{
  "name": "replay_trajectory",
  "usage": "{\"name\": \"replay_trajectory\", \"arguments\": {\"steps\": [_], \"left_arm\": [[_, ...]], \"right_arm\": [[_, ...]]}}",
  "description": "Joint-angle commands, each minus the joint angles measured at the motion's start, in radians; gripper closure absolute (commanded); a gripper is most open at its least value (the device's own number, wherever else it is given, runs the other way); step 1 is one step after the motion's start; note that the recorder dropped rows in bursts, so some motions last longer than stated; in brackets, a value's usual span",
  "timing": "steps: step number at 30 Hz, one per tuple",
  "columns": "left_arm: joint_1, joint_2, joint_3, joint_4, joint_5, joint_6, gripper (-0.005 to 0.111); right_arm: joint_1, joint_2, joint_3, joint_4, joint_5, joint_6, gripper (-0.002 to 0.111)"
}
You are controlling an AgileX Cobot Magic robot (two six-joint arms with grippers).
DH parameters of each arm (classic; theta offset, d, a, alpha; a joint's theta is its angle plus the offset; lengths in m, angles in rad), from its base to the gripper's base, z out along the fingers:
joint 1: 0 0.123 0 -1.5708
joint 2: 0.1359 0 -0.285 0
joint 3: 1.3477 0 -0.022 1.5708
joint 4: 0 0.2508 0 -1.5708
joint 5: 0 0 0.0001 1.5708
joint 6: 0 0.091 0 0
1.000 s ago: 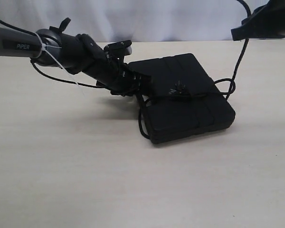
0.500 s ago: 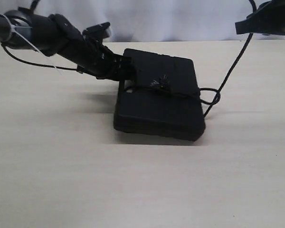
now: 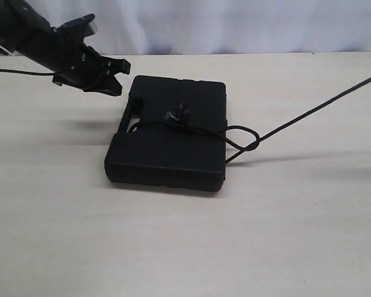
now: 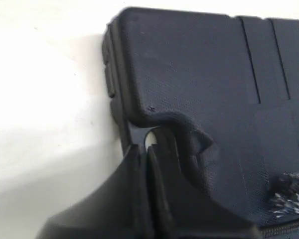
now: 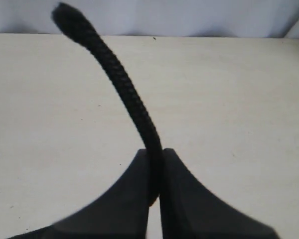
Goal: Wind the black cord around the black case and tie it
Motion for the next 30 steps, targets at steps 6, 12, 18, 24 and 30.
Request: {"name": "replay_trajectory", "arguments": {"steps": [6, 12, 18, 24, 30], "left_arm": [[0.006, 0.006, 0.013, 0.011, 0.128, 0.028, 0.107], [-0.092, 0.041, 0.012, 0.035, 0.082, 0.122, 0.098], [-0.116, 0.027, -0.031, 0.149, 0.061, 0.115, 0.058], [-0.123, 0.015, -0.090, 0.484, 0.089, -0.230, 0.054], [-0.137, 0.072, -0.090, 0.413, 0.082, -0.231, 0.054]], "right_arm": [[-0.050, 0.018, 0.001, 0.050, -0.041, 0.016, 0.104], [-0.050, 0.018, 0.001, 0.050, -0.019, 0.008, 0.104], [-0.050, 0.020, 0.001, 0.050, -0.017, -0.004, 0.104], [-0.050, 0.031, 0.001, 0.050, -0.017, -0.004, 0.104], [-0.050, 0.032, 0.001, 0.050, -0.017, -0.008, 0.104]]}}
